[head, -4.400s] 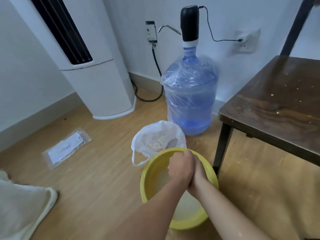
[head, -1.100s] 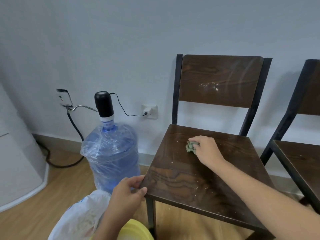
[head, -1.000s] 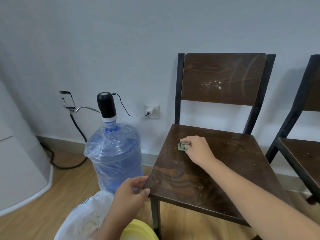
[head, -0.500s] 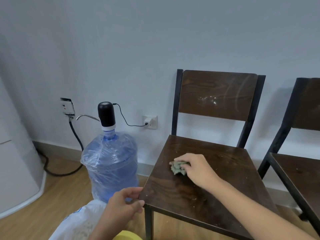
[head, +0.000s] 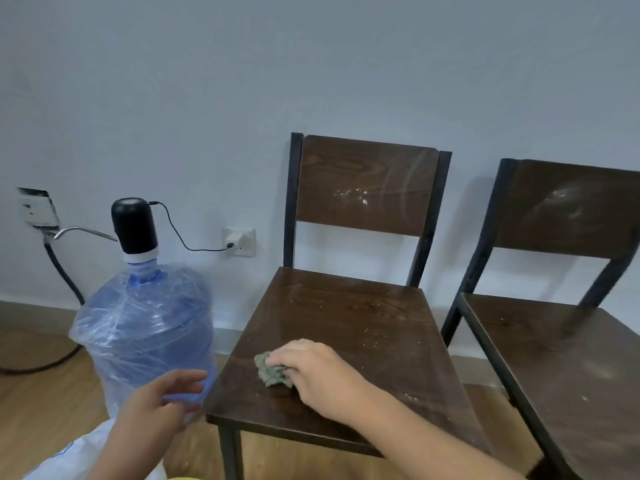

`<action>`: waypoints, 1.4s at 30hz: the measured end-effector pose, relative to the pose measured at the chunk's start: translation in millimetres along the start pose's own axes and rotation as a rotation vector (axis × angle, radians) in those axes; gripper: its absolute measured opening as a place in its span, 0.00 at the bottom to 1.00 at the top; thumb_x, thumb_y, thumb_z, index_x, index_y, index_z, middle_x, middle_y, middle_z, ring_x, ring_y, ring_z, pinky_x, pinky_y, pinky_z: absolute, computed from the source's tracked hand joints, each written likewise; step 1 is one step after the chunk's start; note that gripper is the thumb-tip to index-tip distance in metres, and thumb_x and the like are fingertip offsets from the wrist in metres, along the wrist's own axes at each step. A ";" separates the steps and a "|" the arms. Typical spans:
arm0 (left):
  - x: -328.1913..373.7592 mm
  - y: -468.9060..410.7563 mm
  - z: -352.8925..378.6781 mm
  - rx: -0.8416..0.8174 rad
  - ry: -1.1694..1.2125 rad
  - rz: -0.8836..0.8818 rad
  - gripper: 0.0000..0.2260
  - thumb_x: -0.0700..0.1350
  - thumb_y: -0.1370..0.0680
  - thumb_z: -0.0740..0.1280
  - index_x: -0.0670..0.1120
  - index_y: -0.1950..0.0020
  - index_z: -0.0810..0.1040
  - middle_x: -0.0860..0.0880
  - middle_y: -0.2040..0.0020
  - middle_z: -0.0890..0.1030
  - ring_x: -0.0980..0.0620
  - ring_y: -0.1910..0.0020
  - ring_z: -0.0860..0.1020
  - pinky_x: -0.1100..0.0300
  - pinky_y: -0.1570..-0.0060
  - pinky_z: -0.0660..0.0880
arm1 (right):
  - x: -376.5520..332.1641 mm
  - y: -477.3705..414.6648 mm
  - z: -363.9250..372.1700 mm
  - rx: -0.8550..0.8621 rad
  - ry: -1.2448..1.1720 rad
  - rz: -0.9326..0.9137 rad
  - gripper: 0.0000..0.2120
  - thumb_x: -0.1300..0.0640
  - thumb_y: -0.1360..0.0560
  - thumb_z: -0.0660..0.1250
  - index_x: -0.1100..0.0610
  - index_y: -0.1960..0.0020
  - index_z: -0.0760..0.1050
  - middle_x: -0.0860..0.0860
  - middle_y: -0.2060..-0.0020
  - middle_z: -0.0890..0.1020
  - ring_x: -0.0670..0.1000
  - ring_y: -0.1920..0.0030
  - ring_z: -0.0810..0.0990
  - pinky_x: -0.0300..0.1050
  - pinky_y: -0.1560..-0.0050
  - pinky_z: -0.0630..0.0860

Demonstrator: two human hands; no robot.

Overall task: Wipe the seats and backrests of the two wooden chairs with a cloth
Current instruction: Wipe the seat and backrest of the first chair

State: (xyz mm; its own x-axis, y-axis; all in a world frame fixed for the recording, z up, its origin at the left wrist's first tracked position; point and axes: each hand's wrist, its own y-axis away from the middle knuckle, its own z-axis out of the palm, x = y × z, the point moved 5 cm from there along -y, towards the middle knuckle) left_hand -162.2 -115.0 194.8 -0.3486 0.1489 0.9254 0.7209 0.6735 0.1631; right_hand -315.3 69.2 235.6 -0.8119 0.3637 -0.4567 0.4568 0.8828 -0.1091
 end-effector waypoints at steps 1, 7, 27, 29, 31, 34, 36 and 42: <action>3.0 1.3 1.9 -0.009 0.011 0.011 0.19 0.24 0.24 0.62 0.45 0.51 0.85 0.42 0.52 0.86 0.41 0.53 0.82 0.53 0.60 0.76 | 22.2 2.8 -13.9 0.040 0.040 0.054 0.17 0.65 0.18 0.63 0.54 0.33 0.79 0.51 0.34 0.81 0.52 0.34 0.77 0.49 0.29 0.73; 5.4 4.2 5.2 -0.045 -0.024 0.022 0.15 0.28 0.23 0.67 0.48 0.51 0.85 0.44 0.53 0.87 0.40 0.51 0.84 0.51 0.57 0.77 | 204.1 32.0 -102.4 0.369 0.079 0.664 0.18 0.66 0.21 0.67 0.52 0.35 0.81 0.55 0.38 0.84 0.55 0.43 0.84 0.51 0.35 0.80; 46.6 19.3 40.5 -0.048 -0.388 0.495 0.17 0.34 0.27 0.77 0.56 0.49 0.84 0.53 0.55 0.78 0.57 0.55 0.78 0.76 0.54 0.71 | 196.8 73.4 -131.0 0.339 -0.042 0.633 0.17 0.67 0.18 0.63 0.54 0.34 0.81 0.53 0.33 0.81 0.51 0.38 0.80 0.40 0.39 0.76; 46.1 17.3 42.4 -0.064 -0.393 0.512 0.18 0.35 0.28 0.77 0.58 0.49 0.83 0.54 0.54 0.79 0.57 0.54 0.78 0.73 0.53 0.72 | 193.2 75.9 -117.4 0.319 0.001 0.609 0.17 0.67 0.18 0.63 0.55 0.34 0.81 0.54 0.34 0.82 0.51 0.38 0.80 0.37 0.40 0.75; 44.5 14.3 43.9 -0.080 -0.403 0.515 0.19 0.36 0.27 0.77 0.62 0.49 0.82 0.56 0.53 0.79 0.56 0.52 0.79 0.64 0.53 0.73 | 171.7 89.2 -104.0 0.304 -0.001 0.537 0.17 0.67 0.19 0.64 0.52 0.36 0.82 0.51 0.35 0.82 0.47 0.37 0.80 0.37 0.35 0.74; 42.3 10.6 43.7 -0.078 -0.393 0.528 0.19 0.38 0.26 0.77 0.63 0.49 0.81 0.57 0.52 0.79 0.56 0.51 0.79 0.61 0.53 0.72 | 122.5 126.5 -83.0 0.200 -0.027 0.404 0.20 0.64 0.20 0.68 0.42 0.37 0.81 0.37 0.36 0.80 0.33 0.37 0.76 0.35 0.28 0.71; 41.6 7.3 44.4 -0.088 -0.393 0.534 0.19 0.38 0.26 0.76 0.64 0.49 0.81 0.58 0.52 0.79 0.56 0.51 0.79 0.59 0.53 0.74 | 91.8 157.0 -74.9 0.132 -0.061 0.349 0.22 0.64 0.22 0.71 0.38 0.39 0.82 0.31 0.39 0.80 0.29 0.36 0.75 0.29 0.29 0.67; 38.6 0.0 45.1 -0.120 -0.403 0.536 0.23 0.38 0.28 0.78 0.69 0.53 0.79 0.59 0.51 0.79 0.55 0.52 0.80 0.55 0.51 0.78 | 73.5 191.6 -97.1 0.051 -0.277 0.484 0.22 0.70 0.26 0.67 0.44 0.50 0.88 0.41 0.49 0.88 0.42 0.45 0.85 0.39 0.43 0.83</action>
State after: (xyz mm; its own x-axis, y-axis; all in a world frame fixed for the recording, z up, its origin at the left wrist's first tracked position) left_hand -202.7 -76.6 215.1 -0.1035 0.7134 0.6931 0.9098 0.3496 -0.2239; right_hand -322.7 293.9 266.8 -0.3826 0.6263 -0.6792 0.7765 0.6164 0.1310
